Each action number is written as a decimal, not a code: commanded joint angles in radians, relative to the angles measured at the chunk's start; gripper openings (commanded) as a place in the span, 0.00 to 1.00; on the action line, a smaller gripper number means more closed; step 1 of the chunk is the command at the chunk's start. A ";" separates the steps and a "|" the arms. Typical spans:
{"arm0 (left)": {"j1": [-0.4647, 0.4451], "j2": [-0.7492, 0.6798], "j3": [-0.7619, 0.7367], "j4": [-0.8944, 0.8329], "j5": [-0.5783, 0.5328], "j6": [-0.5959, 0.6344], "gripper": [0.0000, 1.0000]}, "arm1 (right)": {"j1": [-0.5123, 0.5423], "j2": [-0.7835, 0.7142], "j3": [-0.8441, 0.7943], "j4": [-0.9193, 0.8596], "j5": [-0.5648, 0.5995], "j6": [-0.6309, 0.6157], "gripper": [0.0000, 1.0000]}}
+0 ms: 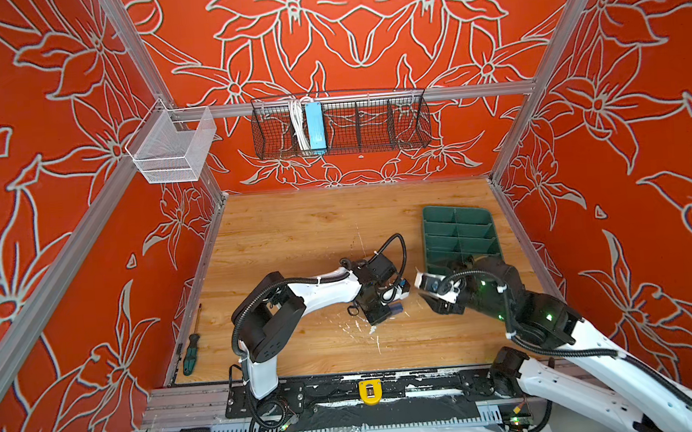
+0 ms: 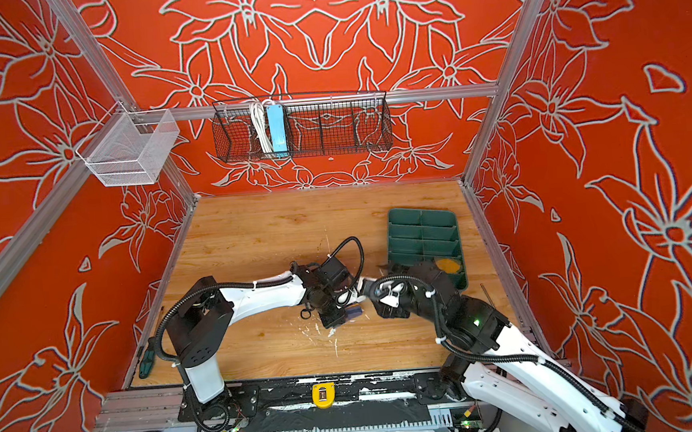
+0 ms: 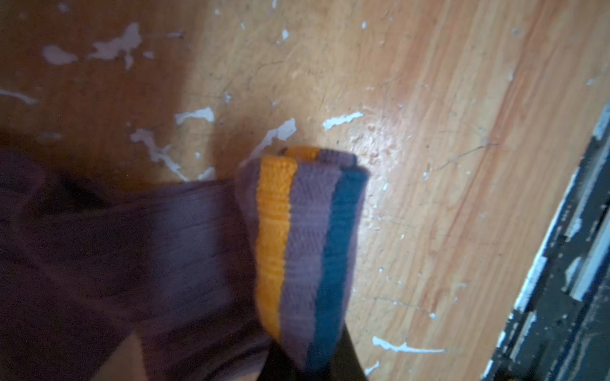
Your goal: Roll the socks
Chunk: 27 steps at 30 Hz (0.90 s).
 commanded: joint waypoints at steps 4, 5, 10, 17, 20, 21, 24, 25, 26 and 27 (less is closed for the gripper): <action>0.036 0.067 -0.026 -0.015 0.144 -0.012 0.00 | 0.132 0.011 -0.123 -0.116 0.008 -0.263 0.73; 0.042 0.070 -0.032 -0.013 0.152 -0.014 0.00 | 0.152 0.018 -0.144 -0.097 0.023 -0.285 0.73; 0.047 0.049 -0.063 0.028 0.155 -0.021 0.00 | 0.210 0.107 -0.225 0.053 0.019 -0.355 0.73; 0.047 0.021 -0.089 0.058 0.161 -0.022 0.00 | 0.211 0.327 -0.242 0.326 0.053 -0.310 0.74; 0.048 0.017 -0.099 0.071 0.167 -0.017 0.00 | 0.208 0.451 -0.238 0.424 0.083 -0.309 0.74; 0.047 0.018 -0.102 0.074 0.172 -0.017 0.00 | 0.204 0.486 -0.239 0.450 0.087 -0.313 0.74; 0.047 0.021 -0.110 0.083 0.187 -0.012 0.00 | 0.191 0.555 -0.253 0.532 0.112 -0.313 0.74; 0.048 0.021 -0.112 0.085 0.190 -0.011 0.00 | 0.183 0.565 -0.250 0.538 0.113 -0.308 0.74; 0.048 0.018 -0.117 0.091 0.193 -0.011 0.00 | 0.174 0.572 -0.250 0.542 0.115 -0.308 0.74; 0.048 0.013 -0.124 0.098 0.195 -0.011 0.00 | 0.167 0.578 -0.251 0.552 0.121 -0.307 0.73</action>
